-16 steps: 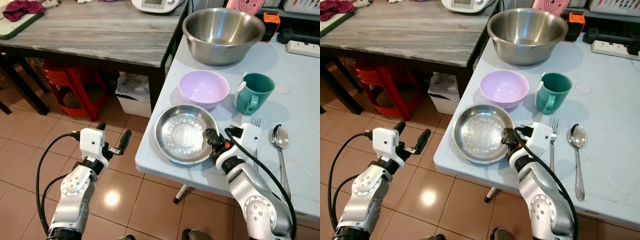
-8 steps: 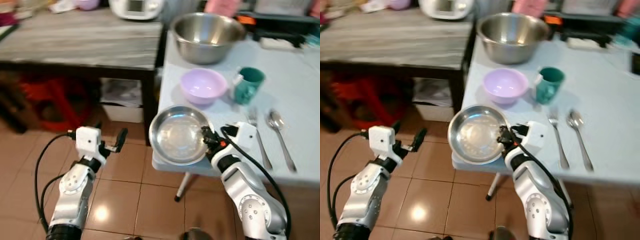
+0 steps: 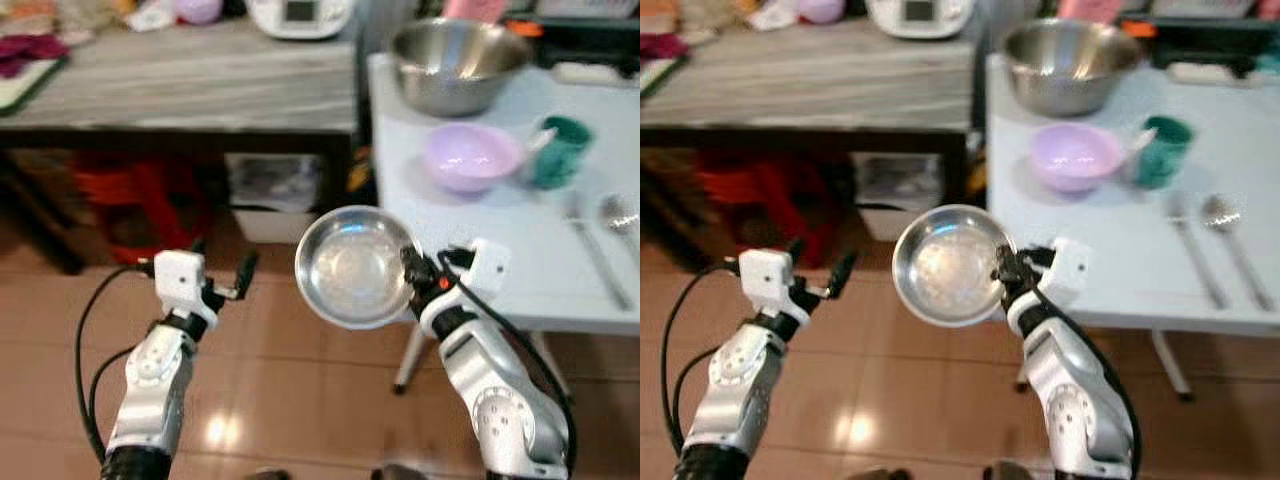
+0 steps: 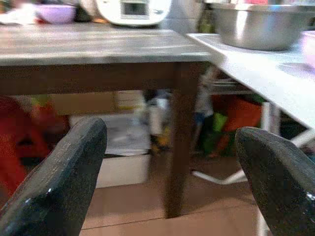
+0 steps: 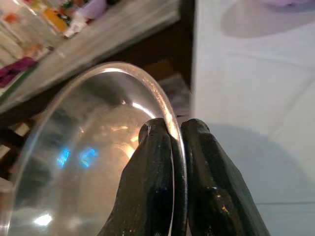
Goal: Setting the table
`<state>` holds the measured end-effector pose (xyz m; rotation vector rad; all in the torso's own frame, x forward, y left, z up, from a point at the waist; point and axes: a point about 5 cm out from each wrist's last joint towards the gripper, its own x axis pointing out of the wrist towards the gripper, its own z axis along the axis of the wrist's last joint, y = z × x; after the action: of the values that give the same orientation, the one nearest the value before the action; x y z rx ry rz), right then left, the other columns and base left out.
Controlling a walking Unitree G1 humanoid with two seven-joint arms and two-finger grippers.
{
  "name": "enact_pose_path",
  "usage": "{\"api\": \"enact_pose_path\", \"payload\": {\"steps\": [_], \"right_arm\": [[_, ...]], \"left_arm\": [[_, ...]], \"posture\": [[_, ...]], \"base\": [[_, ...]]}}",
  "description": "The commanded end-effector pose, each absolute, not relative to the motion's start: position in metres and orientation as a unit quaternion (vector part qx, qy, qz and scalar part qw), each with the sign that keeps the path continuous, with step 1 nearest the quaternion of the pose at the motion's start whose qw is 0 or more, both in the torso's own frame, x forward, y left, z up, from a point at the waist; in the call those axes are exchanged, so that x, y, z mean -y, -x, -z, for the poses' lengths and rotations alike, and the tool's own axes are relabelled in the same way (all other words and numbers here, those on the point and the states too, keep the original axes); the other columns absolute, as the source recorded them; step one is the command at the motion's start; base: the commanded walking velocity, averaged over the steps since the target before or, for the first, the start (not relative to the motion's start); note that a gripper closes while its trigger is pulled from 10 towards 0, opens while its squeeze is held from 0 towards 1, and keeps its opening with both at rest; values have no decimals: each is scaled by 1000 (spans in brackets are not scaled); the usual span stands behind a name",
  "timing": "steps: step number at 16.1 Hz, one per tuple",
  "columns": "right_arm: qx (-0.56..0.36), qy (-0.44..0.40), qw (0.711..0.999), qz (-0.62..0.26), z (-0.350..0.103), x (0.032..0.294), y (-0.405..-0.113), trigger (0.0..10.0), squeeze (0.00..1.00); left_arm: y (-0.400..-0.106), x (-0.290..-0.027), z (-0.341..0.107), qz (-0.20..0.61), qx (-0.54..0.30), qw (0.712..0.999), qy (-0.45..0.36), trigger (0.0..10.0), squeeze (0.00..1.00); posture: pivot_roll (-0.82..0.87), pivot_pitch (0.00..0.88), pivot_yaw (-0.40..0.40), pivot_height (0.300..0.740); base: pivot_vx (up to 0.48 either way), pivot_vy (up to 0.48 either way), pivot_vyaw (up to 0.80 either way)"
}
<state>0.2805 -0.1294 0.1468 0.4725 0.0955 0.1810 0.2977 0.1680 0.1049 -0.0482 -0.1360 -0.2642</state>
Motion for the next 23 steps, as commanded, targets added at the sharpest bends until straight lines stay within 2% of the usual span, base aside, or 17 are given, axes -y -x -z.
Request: {"api": "enact_pose_path", "payload": {"steps": [1,11,19,23], "right_arm": [[-47,-229,969,-72,-143,137,-280,10000,0],[-28,-224,972,-63,-146,141,-284,10000,0],[-15,-209,976,-61,-147,144,-287,10000,0],[-11,-193,979,-64,-148,145,-288,10000,0]], "left_arm": [[-298,-161,-104,140,68,988,24,10000,0],[-302,-157,-106,138,72,987,27,10000,0],[-304,-157,-111,124,82,988,44,10000,0],[-305,-157,-110,121,81,988,50,10000,0]], "posture": [[-131,124,44,740],[-135,117,51,740],[-134,110,52,740],[-136,106,50,740]], "base": [[0,480,0],[0,480,0],[0,0,0],[365,0,0]]}}
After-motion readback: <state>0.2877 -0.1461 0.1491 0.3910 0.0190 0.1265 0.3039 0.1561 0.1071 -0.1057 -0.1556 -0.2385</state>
